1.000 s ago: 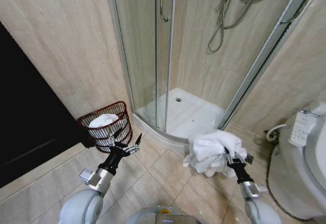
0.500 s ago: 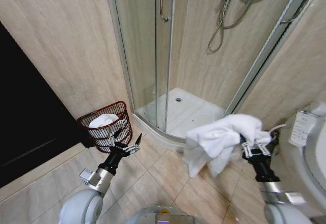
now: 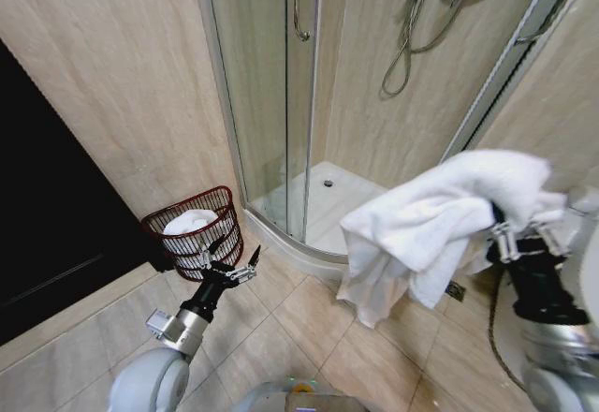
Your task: Discard the used towel into the hamper.
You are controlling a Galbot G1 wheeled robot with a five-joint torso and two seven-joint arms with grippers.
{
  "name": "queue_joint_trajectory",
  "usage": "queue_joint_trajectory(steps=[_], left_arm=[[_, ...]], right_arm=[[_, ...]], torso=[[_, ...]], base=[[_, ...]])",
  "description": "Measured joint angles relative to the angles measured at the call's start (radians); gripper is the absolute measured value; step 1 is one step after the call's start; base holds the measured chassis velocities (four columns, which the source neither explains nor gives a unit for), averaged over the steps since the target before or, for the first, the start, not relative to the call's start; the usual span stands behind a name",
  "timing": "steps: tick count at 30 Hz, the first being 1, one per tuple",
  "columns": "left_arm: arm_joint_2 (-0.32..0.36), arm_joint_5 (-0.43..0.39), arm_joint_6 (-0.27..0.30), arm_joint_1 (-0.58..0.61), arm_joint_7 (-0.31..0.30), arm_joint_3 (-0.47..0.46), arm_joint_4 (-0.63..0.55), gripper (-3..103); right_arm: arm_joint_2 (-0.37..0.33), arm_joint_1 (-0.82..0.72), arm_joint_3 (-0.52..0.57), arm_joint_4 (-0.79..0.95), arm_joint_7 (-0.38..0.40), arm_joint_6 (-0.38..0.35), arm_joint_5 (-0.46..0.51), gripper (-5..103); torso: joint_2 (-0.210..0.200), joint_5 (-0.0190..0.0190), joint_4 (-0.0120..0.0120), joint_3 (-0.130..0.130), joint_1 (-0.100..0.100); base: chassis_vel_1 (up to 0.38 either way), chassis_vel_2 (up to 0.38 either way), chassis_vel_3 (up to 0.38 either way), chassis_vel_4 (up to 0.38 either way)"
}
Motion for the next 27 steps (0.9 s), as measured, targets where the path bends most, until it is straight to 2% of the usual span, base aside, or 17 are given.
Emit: queue_joint_trajectory(steps=[7,14,22,27], left_arm=[[0.0,0.0,0.0,0.0,0.0,0.0,0.0,100],[0.0,0.0,0.0,0.0,0.0,0.0,0.0,100],[0.0,0.0,0.0,0.0,0.0,0.0,0.0,100],[0.0,0.0,0.0,0.0,0.0,0.0,0.0,100]], right_arm=[[-0.02,0.068,0.034,0.036,0.066,-0.071,0.072,22],[-0.034,0.088,0.024,0.035,0.14,-0.102,0.115,22],[-0.04,0.089,0.026,0.032,0.148,-0.102,0.119,22],[-0.031,0.09,0.015,0.03,0.15,-0.094,0.116,22]], torso=[[0.0,-0.0001,0.0,0.0,0.0],[0.0,-0.0001,-0.0001,0.0,0.0],[0.008,-0.0002,-0.0001,0.005,0.003],[0.029,-0.0003,-0.0001,0.019,0.01]], base=[[0.0,0.0,0.0,0.0],[0.0,0.0,0.0,0.0],[0.0,0.0,0.0,0.0],[0.0,0.0,0.0,0.0]])
